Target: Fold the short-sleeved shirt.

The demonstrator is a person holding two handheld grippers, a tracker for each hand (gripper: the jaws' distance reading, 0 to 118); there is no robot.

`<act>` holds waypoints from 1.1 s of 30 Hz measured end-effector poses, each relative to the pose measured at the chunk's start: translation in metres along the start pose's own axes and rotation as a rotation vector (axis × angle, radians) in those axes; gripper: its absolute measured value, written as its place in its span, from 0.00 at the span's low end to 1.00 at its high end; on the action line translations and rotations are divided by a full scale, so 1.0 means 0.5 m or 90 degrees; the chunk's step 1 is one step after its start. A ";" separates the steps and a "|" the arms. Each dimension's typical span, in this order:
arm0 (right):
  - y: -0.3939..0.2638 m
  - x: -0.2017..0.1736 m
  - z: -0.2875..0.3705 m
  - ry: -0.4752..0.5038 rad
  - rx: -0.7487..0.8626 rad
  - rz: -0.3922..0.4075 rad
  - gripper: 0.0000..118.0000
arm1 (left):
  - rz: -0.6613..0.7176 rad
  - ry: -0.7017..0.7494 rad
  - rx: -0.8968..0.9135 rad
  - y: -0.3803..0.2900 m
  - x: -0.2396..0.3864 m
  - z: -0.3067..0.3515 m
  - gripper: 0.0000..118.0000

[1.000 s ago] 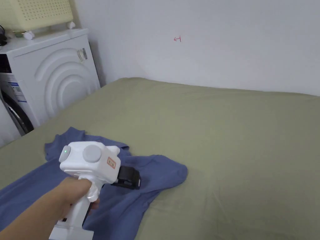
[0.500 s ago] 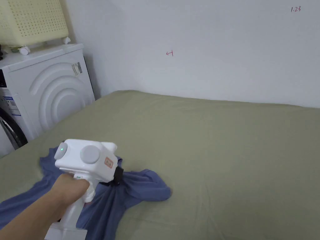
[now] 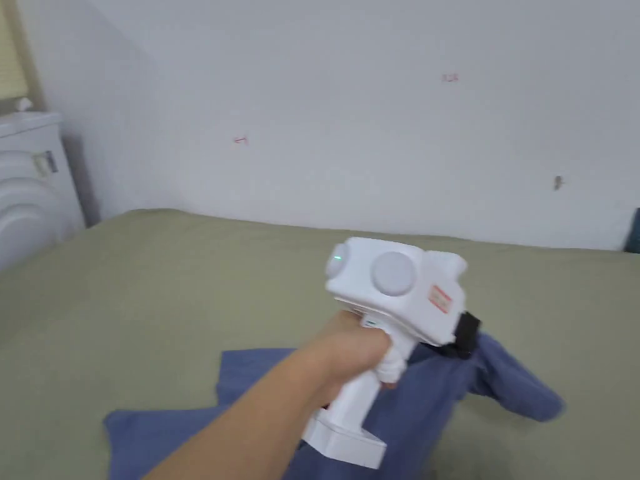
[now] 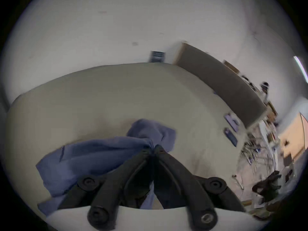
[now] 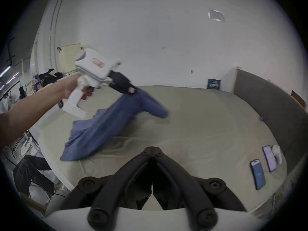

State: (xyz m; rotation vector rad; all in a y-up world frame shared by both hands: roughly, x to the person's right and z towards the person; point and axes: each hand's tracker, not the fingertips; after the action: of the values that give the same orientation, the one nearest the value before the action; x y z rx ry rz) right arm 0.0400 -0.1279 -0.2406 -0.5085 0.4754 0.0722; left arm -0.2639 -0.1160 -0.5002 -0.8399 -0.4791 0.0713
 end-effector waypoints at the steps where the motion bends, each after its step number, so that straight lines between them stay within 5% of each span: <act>1: -0.001 0.013 0.016 -0.018 -0.002 -0.002 0.01 | -0.017 -0.024 -0.006 0.014 0.049 -0.041 0.00; 5: -0.014 0.058 0.061 -0.070 0.000 -0.021 0.01 | -0.058 -0.109 -0.050 0.026 0.214 -0.178 0.00; 11: -0.030 0.086 0.087 -0.096 -0.006 -0.046 0.01 | -0.092 -0.106 -0.102 -0.027 0.313 -0.275 0.05; 12: -0.032 0.087 0.088 -0.096 -0.004 -0.050 0.01 | -0.093 -0.104 -0.100 -0.034 0.312 -0.277 0.21; 13: -0.034 0.090 0.085 -0.097 0.000 -0.055 0.01 | -0.085 -0.108 -0.098 -0.039 0.306 -0.271 0.71; 14: -0.034 0.091 0.083 -0.097 -0.001 -0.059 0.01 | -0.060 -0.114 -0.081 -0.037 0.298 -0.261 1.00; 18: -0.032 0.088 0.070 -0.090 -0.003 -0.061 0.01 | 0.022 -0.212 -0.012 -0.031 0.254 -0.184 0.98; 23: -0.012 0.079 0.061 -0.087 0.005 -0.056 0.01 | 0.016 -0.055 0.023 -0.051 0.174 -0.003 0.93; 24: -0.008 0.079 0.060 -0.082 0.010 -0.060 0.01 | 0.030 -0.016 0.043 -0.075 0.151 0.052 0.85; 28: 0.007 0.084 0.047 -0.073 0.027 -0.052 0.01 | 0.048 0.209 0.177 -0.221 0.096 0.278 0.03; 33: 0.026 0.089 0.041 -0.064 0.057 -0.058 0.01 | 0.185 0.378 0.278 -0.446 0.088 0.480 0.00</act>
State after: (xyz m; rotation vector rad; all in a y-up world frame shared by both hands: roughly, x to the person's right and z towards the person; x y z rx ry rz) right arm 0.0858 -0.1089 -0.2512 -0.4355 0.3550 -0.0113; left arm -0.3571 -0.0875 -0.1845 -0.4595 0.2181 0.1805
